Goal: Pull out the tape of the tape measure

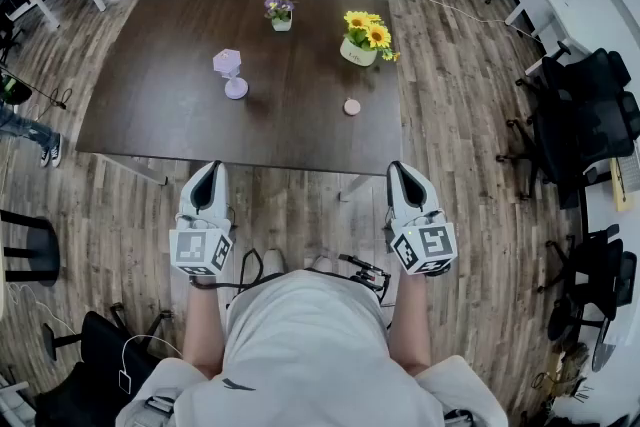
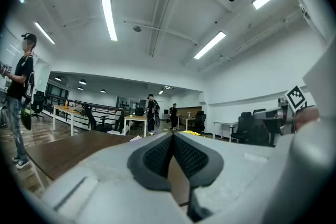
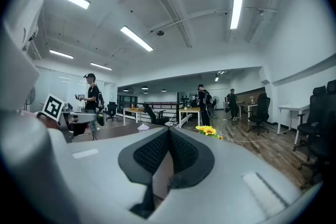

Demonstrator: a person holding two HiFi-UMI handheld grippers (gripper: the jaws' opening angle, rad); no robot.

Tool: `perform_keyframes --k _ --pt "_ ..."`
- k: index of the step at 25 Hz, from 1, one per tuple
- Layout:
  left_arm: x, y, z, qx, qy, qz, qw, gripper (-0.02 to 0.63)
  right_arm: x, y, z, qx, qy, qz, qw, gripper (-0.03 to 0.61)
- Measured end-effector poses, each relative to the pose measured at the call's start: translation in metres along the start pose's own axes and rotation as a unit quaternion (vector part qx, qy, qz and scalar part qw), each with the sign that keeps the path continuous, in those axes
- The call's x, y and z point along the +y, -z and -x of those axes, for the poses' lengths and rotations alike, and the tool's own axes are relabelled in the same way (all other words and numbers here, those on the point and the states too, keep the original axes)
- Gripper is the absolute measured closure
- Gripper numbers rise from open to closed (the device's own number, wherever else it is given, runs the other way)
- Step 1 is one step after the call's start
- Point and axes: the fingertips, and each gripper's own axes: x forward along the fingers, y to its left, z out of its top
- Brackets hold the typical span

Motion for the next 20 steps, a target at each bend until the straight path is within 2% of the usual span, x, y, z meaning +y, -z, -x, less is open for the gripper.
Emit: perform_keyframes --k 20 --pt "0.015 0.012 -0.007 0.009 0.002 0.014 0.9999 0.607 0.003 0.003 -0.015 0.004 -0.002 -0.011 1.0 0.577"
